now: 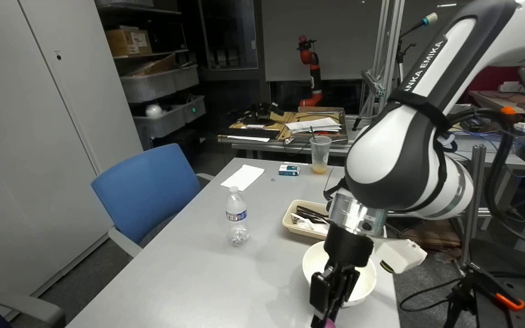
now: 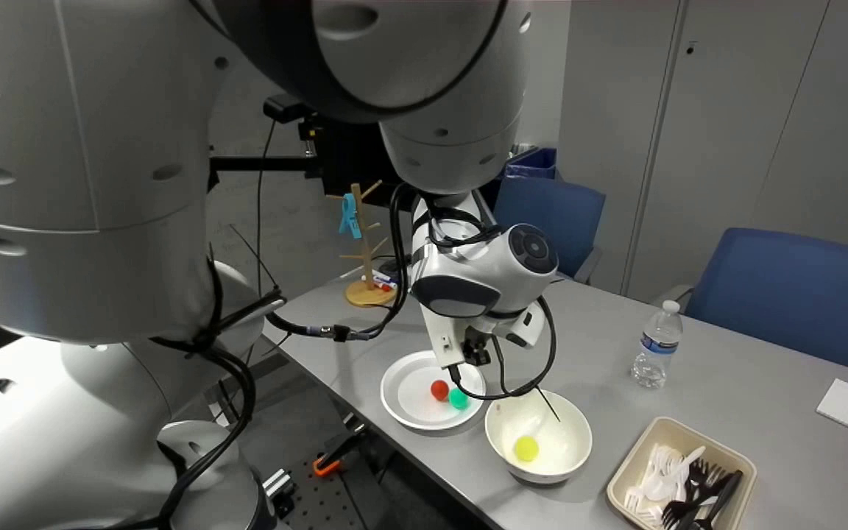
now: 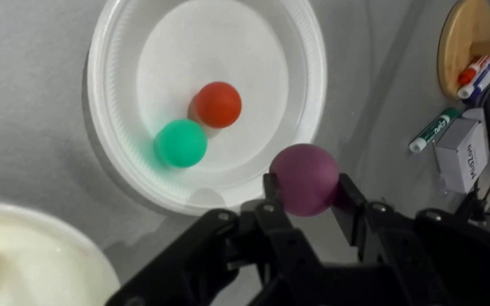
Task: Move the purple ball from the bowl on the right to the bowl on the left
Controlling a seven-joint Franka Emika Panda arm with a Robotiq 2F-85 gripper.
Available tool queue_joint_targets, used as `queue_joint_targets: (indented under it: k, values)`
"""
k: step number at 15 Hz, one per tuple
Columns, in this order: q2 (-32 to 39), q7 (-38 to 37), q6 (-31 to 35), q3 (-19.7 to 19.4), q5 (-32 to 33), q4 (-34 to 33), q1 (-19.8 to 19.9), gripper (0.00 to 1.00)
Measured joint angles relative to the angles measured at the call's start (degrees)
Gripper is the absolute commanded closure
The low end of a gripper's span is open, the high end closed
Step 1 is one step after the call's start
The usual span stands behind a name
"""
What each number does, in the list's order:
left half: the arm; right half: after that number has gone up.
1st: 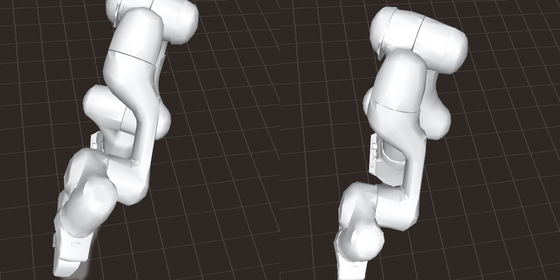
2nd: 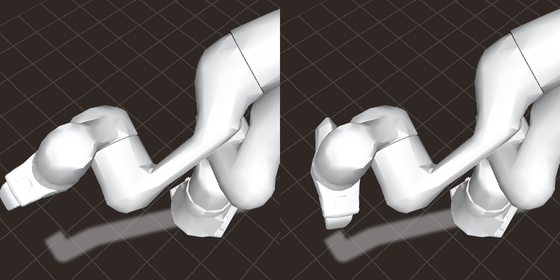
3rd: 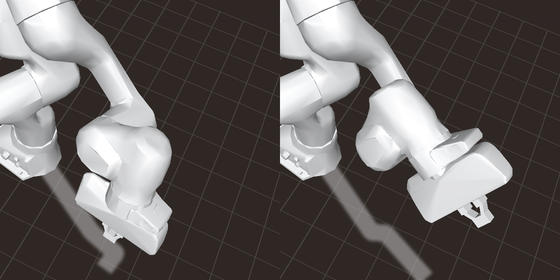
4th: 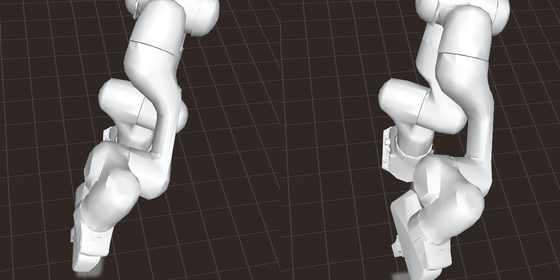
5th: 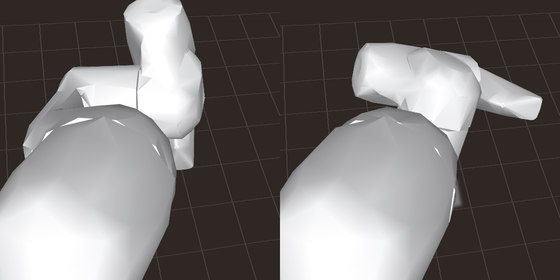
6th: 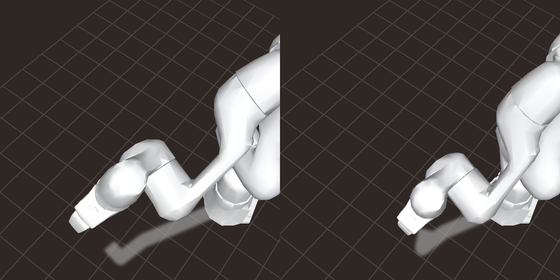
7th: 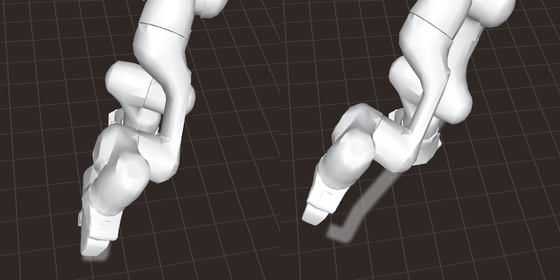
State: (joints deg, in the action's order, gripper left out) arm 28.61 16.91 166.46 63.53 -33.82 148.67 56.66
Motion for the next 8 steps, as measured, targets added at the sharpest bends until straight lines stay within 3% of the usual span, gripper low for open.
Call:
queue_joint_targets:
  k: [4, 8]
  values:
    - [0.0, -0.5, -0.1, 1.8, 0.2, 2.9, 0.8, 0.90]
    - [0.1, -2.3, 0.9, -3.1, 1.9, 4.8, -2.9, 0.90]
